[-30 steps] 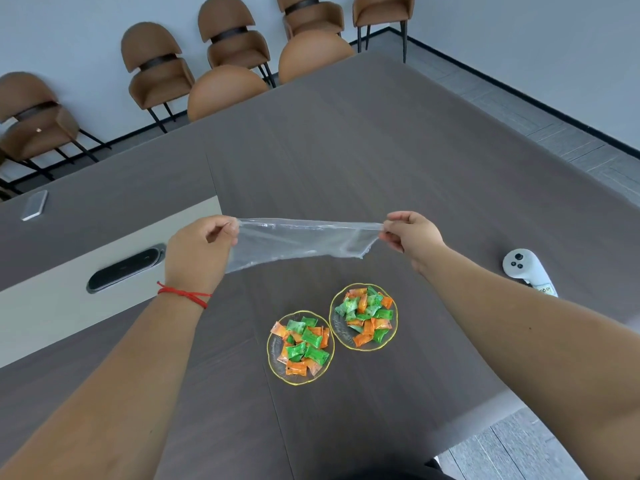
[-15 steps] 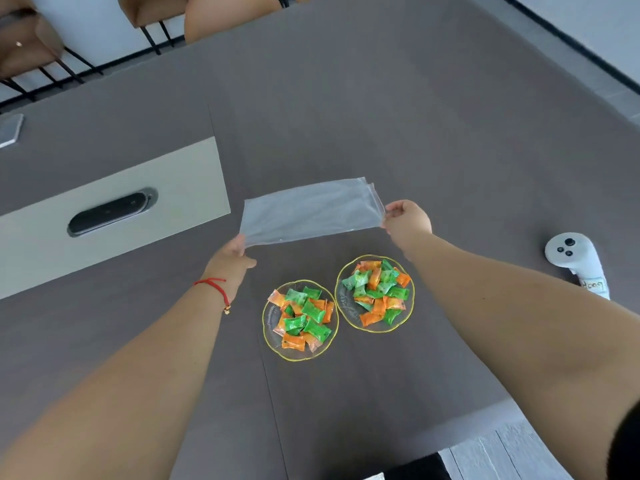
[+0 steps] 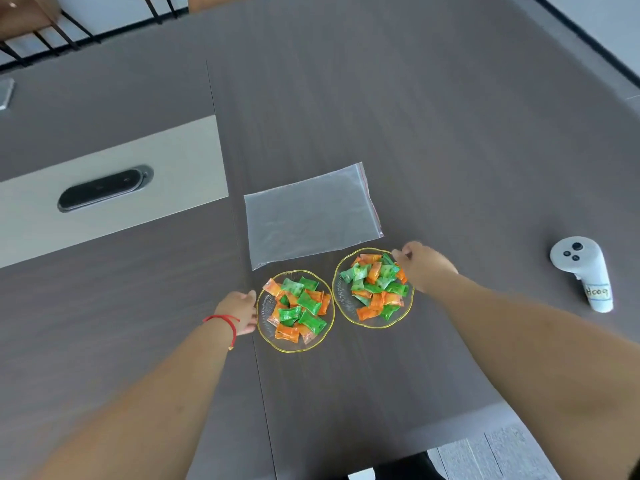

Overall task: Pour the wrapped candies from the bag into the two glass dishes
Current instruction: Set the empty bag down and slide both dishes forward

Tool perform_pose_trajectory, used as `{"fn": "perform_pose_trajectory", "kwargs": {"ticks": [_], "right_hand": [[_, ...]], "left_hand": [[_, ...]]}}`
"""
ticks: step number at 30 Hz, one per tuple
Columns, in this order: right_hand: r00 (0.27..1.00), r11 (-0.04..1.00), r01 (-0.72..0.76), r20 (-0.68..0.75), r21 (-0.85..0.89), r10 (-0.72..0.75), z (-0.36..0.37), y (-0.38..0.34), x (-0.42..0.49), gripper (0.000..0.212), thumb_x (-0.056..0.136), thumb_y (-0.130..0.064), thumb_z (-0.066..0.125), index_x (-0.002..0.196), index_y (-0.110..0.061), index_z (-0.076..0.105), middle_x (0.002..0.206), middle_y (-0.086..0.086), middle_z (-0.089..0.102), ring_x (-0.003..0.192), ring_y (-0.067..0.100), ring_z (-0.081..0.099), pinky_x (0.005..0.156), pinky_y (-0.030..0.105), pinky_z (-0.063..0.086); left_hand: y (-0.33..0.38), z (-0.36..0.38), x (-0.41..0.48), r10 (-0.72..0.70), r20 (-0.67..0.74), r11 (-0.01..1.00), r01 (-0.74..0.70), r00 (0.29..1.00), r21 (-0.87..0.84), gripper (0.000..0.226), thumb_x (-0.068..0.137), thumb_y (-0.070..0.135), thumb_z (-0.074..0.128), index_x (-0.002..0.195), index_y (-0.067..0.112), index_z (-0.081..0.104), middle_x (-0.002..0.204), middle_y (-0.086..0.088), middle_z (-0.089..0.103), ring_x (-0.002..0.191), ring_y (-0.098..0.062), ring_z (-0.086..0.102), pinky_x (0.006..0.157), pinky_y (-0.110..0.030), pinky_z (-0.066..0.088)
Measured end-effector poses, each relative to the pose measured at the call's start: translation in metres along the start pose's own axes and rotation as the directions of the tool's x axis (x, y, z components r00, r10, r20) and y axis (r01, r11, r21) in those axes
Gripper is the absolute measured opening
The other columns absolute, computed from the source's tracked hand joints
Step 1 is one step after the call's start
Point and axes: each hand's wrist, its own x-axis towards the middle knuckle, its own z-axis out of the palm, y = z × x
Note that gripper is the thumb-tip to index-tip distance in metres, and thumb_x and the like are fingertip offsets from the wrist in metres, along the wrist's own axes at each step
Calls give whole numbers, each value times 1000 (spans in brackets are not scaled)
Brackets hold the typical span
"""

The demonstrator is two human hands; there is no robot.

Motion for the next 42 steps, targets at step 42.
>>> {"fn": "perform_pose_trajectory", "kwargs": {"ticks": [42], "right_hand": [[1000,980,11,-27,200,-5,9,-17,-49,30,97,-28,39,82,-11,58,73,5,66,62,23,55,53,29,41]], "left_hand": [[-52,-17,-8,77,-200,950,-132,977,-282,12,84,24,62,93,16,62,89,-12,70,87,-32,69,86,-50,56]]}}
